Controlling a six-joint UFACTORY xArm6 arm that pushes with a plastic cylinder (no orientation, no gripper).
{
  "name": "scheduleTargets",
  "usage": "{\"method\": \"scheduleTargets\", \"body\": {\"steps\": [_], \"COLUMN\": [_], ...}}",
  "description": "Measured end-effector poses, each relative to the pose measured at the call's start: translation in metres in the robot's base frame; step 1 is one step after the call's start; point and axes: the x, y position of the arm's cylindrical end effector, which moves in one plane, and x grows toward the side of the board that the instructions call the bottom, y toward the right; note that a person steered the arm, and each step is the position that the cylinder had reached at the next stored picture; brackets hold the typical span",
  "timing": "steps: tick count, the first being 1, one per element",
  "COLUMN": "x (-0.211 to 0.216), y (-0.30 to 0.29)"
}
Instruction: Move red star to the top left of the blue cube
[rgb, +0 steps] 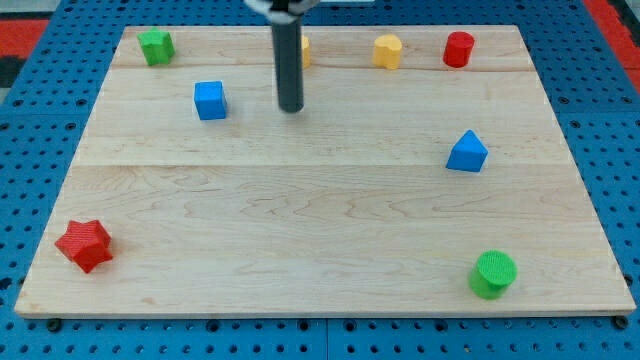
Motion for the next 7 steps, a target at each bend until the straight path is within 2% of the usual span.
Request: {"method": "scheduleTargets", "body": {"steps": [1,2,3,5,6,7], "x": [0.012,-0.011,-0.035,-0.035,0.005,0.089], "y": [-0.083,-0.115,-0.1,-0.105,-0.095,-0.094]}}
